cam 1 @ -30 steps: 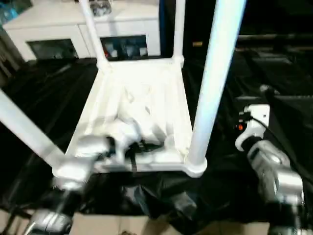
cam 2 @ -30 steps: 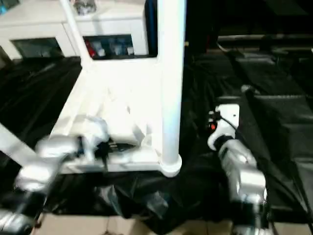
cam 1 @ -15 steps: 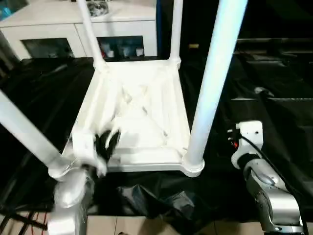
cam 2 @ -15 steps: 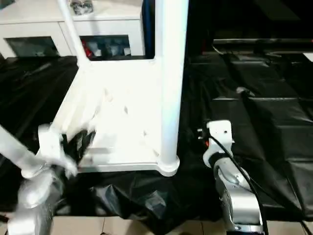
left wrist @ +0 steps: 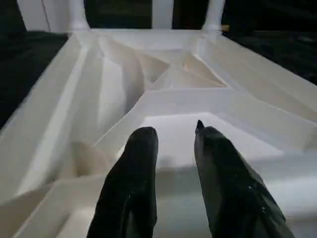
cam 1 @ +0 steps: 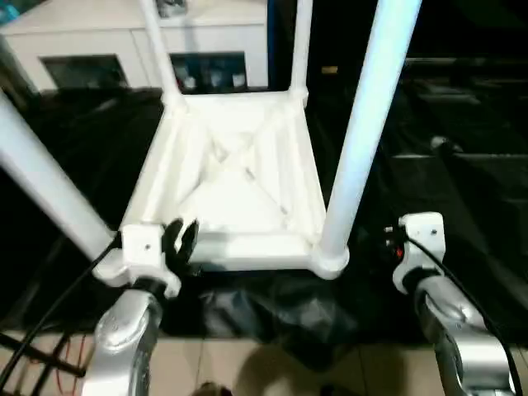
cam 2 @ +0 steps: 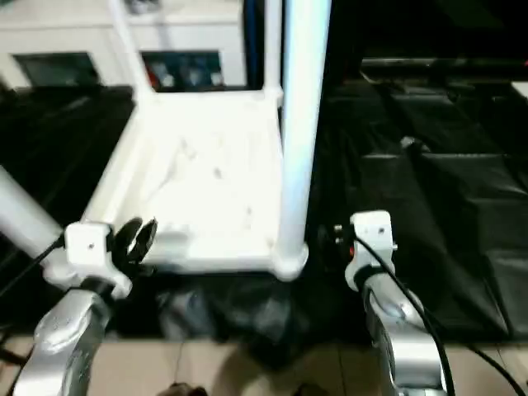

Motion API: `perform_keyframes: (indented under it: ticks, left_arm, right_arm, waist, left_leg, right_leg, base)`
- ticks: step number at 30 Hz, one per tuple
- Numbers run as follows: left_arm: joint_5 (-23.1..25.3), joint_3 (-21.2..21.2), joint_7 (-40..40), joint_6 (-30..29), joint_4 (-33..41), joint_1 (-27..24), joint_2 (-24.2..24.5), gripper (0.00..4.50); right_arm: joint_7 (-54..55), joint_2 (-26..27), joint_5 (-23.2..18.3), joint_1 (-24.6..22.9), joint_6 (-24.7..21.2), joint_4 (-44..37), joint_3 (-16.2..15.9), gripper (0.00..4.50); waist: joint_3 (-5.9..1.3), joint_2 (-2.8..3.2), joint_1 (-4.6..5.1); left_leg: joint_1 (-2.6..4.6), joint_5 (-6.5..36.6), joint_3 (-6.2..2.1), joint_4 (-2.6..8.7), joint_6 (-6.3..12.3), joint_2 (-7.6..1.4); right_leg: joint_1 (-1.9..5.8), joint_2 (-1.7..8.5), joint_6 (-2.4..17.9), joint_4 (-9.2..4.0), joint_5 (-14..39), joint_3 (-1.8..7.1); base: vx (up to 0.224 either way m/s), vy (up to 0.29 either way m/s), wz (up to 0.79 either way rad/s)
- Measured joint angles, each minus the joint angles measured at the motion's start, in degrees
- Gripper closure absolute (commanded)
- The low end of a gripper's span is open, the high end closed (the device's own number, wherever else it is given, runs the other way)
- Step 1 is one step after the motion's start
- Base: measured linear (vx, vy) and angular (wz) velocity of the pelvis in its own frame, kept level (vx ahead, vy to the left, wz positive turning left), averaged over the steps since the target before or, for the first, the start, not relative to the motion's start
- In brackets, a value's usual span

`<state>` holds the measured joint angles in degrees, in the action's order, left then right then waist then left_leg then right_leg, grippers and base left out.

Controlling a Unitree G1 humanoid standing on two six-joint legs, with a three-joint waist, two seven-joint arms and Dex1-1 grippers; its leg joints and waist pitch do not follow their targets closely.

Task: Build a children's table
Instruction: Move to table

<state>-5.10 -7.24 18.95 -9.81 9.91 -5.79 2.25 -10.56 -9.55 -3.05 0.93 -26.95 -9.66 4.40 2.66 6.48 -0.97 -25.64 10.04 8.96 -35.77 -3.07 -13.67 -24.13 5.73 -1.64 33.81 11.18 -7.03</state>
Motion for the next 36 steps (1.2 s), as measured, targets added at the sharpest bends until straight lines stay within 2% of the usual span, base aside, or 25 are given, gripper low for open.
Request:
perform_keyframes:
  ticks: [1, 2, 3, 4, 5, 6, 7, 8, 9, 10, 12, 13, 16, 17, 18, 20, 23, 26, 27, 28, 33, 34, 36]
  left_arm:
    - [-0.35, 0.81, 0.87, 0.21, 1.06, 0.43, 1.01, 3.06]
    - [-1.07, 1.28, 1.48, 0.66, 2.70, 0.23, 0.98, 2.89]
    - [-1.67, 1.29, 1.75, 1.53, 4.49, -0.53, 0.70, 2.79]
    - [-2.08, 1.28, 1.84, 1.79, 4.92, -3.38, -0.15, 2.72]
    - [-2.09, 1.67, 2.09, 1.70, 4.81, -5.62, -0.18, 2.72]
    - [-2.00, 1.51, 2.03, 1.81, 4.85, -6.44, -0.09, 2.69]
    - [-1.54, 1.31, 1.26, 2.73, 5.41, -6.69, -0.08, 2.59]
    - [-1.16, 0.83, 0.47, 3.59, 5.73, -6.69, -0.02, 2.45]
    - [-0.86, 0.35, -0.05, 3.96, 5.75, -7.16, -0.03, 2.35]
    - [-0.52, -0.36, -1.00, 4.16, 5.74, -7.83, -0.06, 2.31]
    - [0.41, -1.92, -3.44, 5.25, 5.74, -8.60, -0.68, 2.21]
    - [0.52, -3.26, -5.39, 6.55, 5.65, -8.98, -1.33, 2.04]
    - [0.19, -5.97, -7.37, 8.02, 5.05, -9.18, -1.63, 1.73]
    - [0.00, -6.48, -7.37, 8.28, 4.64, -8.88, -1.36, 1.73]
    - [-0.50, -6.63, -7.28, 8.52, 3.82, -8.22, -1.12, 1.47]
    - [-1.77, -6.55, -6.87, 8.74, 1.73, -6.30, -0.68, 1.36]
    - [-2.53, -6.45, -5.98, 9.09, -0.83, -4.94, 0.04, 1.15]
    - [-3.03, -6.67, -4.98, 10.72, -5.84, -2.13, 1.58, 0.95]
    - [-2.97, -6.65, -4.13, 11.37, -8.60, -0.15, 2.38, 0.92]
    - [-2.82, -6.58, -3.73, 11.55, -11.38, 2.44, 3.24, 0.71]
    - [-1.86, -6.92, -5.82, 12.64, -16.82, 7.39, 3.53, 0.50]
    - [-1.93, -7.35, -6.23, 12.61, -17.40, 8.33, 3.55, 0.26]
    - [-2.35, -7.49, -6.13, 12.57, -17.39, 8.93, 3.54, 0.12]
  right_arm:
    - [-0.07, -0.74, -0.14, -2.23, 0.05, -0.89, 0.72, 0.07]
    - [-0.35, -1.18, -0.67, -3.25, -0.08, -0.89, 1.59, 0.02]
    - [-0.71, -1.77, -1.23, -2.53, -0.39, -0.62, 2.60, 0.00]
    - [-1.30, -2.64, -1.80, -1.33, -0.45, -0.60, 3.16, 0.00]
    - [-1.80, -2.88, -2.08, -1.37, -0.45, -0.82, 3.46, 0.00]
    - [-2.51, -3.29, -2.26, -1.79, -0.48, -0.86, 3.48, 0.00]
    - [-4.03, -5.28, -2.44, -2.83, -0.57, -0.78, 3.45, 0.00]
    - [-4.80, -6.29, -2.82, -3.01, -0.47, -0.67, 4.13, 0.00]
    - [-5.12, -7.22, -2.87, -3.03, -0.55, -0.64, 4.55, 0.00]
    - [-6.24, -7.81, -3.10, -3.06, -0.58, -0.64, 4.87, 0.00]
    - [-10.59, -10.57, -4.76, -3.78, -0.58, -1.01, 4.74, 0.00]
    - [-15.12, -13.27, -6.82, -5.14, -0.47, -1.73, 4.69, 0.00]
    - [-23.98, -16.97, -11.17, -8.17, -0.50, -4.11, 4.64, 0.00]
    - [-26.62, -17.89, -12.68, -8.52, -0.60, -5.47, 4.05, 0.00]
    - [-28.94, -18.43, -14.19, -8.76, -0.94, -6.94, 3.70, 0.00]
    - [-33.70, -20.01, -17.48, -9.45, -1.94, -10.43, 1.75, 0.00]
    - [-37.44, -21.99, -19.84, -9.94, -3.10, -12.87, -0.40, 0.00]
    - [-38.90, -22.71, -20.65, -8.66, -3.99, -12.65, -1.00, 0.00]
    - [-38.91, -22.14, -20.61, -6.63, -3.92, -11.74, -1.78, 0.00]
    - [-38.71, -21.04, -20.24, -3.89, -3.52, -10.83, -2.76, 0.00]
    - [-38.89, -20.05, -19.25, -0.36, -2.31, -8.50, -5.61, 0.00]
    - [-39.03, -19.74, -19.24, 0.21, -2.31, -7.84, -5.95, 0.00]
    - [-39.42, -19.52, -19.30, 1.04, -2.32, -7.62, -6.24, 0.00]
  waist:
    - [0.54, -0.42, -1.68]
    - [0.23, -2.03, -3.66]
    - [-0.63, -4.57, -4.68]
    - [-0.46, -3.86, -4.94]
    - [-0.39, -3.06, -5.49]
    - [-0.35, -2.82, -5.57]
    - [-0.50, -2.62, -5.65]
    - [-0.38, -2.41, -5.58]
    - [-0.34, -2.53, -5.23]
    - [-0.42, -2.45, -5.13]
    - [-0.45, -2.41, -4.64]
    - [-0.45, -2.61, -4.21]
    - [-0.43, -3.07, -3.25]
    - [-0.42, -3.27, -2.87]
    - [-0.41, -3.43, -2.57]
    - [-0.46, -3.70, -2.28]
    - [-0.59, -4.08, -2.19]
    - [-0.52, -4.33, -2.25]
    - [-0.47, -4.42, -2.20]
    - [-0.43, -4.54, -2.21]
    - [-0.41, -5.25, -2.48]
    - [-0.38, -5.56, -2.49]
    - [-0.46, -5.77, -2.54]
  left_leg:
    - [0.81, 0.02, 2.00, 0.44, -0.05, 0.20]
    - [0.78, 0.01, 4.03, 0.51, -0.05, -0.14]
    - [0.54, -0.01, 5.97, -0.14, -0.12, -0.23]
    - [-0.35, 1.43, 3.59, -3.73, -0.54, 0.71]
    - [0.26, 1.51, 0.02, -5.98, -0.20, 2.81]
    - [1.15, 1.42, -1.96, -7.05, -0.05, 4.23]
    - [2.99, 3.70, -2.35, -4.10, -1.10, 5.08]
    - [3.04, 3.23, -1.75, -2.88, -0.97, 4.82]
    - [3.15, 2.60, -1.07, -1.80, -0.72, 4.34]
    - [3.29, 2.23, -0.77, -0.94, -0.32, 4.02]
    - [3.46, 1.89, -0.68, -0.49, 0.00, 3.90]
    - [3.43, 1.82, -0.52, -0.45, 0.17, 3.92]
    - [3.59, 1.75, -0.28, -0.02, 0.59, 3.94]
    - [3.56, 1.65, -0.13, 0.05, 0.75, 3.98]
    - [3.50, 1.56, -0.02, 0.10, 0.91, 4.02]
    - [3.52, 1.47, 0.05, 0.21, 1.07, 4.16]
    - [3.54, 1.48, 0.06, 0.26, 1.10, 4.17]
    - [3.54, 1.48, 0.07, 0.34, 1.10, 4.19]
    - [3.56, 1.48, 0.08, 0.38, 1.10, 4.18]
    - [3.54, 1.47, 0.08, 0.44, 1.09, 4.17]
    - [3.44, 1.38, 0.15, 0.47, 1.21, 4.14]
    - [3.32, 1.24, 0.18, 0.49, 1.41, 4.13]
    - [3.08, 1.16, 0.31, 0.48, 1.52, 4.14]
  right_leg:
    - [0.29, 1.02, 1.72, 7.45, 4.20, -1.58]
    - [2.15, 0.78, 1.85, 10.68, 6.78, -0.76]
    - [3.46, -0.54, 1.17, 12.96, 12.30, 2.67]
    - [2.99, -1.42, 1.26, 13.48, 13.78, 4.31]
    - [3.47, -1.86, 1.14, 13.27, 13.72, 5.35]
    - [3.54, -2.35, 0.91, 12.94, 13.57, 6.31]
    - [3.40, -2.88, 0.88, 11.83, 12.72, 6.55]
    - [3.51, -3.28, 1.19, 10.50, 11.21, 7.00]
    - [3.81, -3.61, 1.18, 8.94, 9.89, 7.33]
    - [4.50, -3.65, 1.40, 7.06, 8.46, 7.01]
    - [5.35, -3.51, 1.07, 5.21, 7.35, 6.55]
    - [5.55, -3.27, 0.69, 4.59, 6.96, 6.40]
    - [6.20, -3.08, 0.31, 3.09, 6.10, 6.30]
    - [6.21, -2.91, 0.18, 3.01, 5.97, 6.28]
    - [6.18, -2.77, 0.02, 2.97, 5.85, 6.25]
    - [6.14, -2.56, -0.15, 2.81, 5.69, 6.20]
    - [6.15, -2.50, -0.20, 2.49, 5.47, 6.17]
    - [6.08, -2.48, -0.20, 2.32, 5.27, 6.18]
    - [6.04, -2.48, -0.19, 2.33, 5.19, 6.17]
    - [5.91, -2.48, -0.15, 2.34, 5.06, 6.16]
    - [5.80, -2.45, -0.14, 2.31, 5.00, 6.14]
    - [5.69, -2.45, -0.14, 2.32, 5.00, 6.15]
    - [5.41, -2.40, -0.15, 2.31, 4.99, 6.21]
  base:
    - [-0.209, -0.024, 0.07]
    - [-0.209, -0.024, 0.07]
    - [-0.022, -0.202, 0.23]
    - [-0.003, -0.113, 0.15]
    - [-0.003, -0.113, 0.15]
    - [-0.078, 0.032, 0.23]
    - [-0.103, 0.018, 0.47]
    - [-0.103, 0.018, 0.47]
    - [-0.101, 0.050, 0.39]
    - [-0.056, 0.096, 0.05]
    - [-0.038, 0.101, 0.02]
    - [-0.008, 0.095, -0.02]
    - [-0.003, 0.055, -0.02]
    - [0.000, 0.000, 0.00]
    - [0.000, 0.000, 0.00]
    - [0.000, 0.000, 0.00]
    - [0.000, 0.000, 0.00]
    - [0.000, 0.000, 0.00]
    - [0.000, 0.000, 0.00]
    - [0.000, 0.000, 0.00]
    - [0.000, 0.000, 0.00]
    - [0.000, 0.000, 0.00]
    - [0.000, 0.000, 0.00]
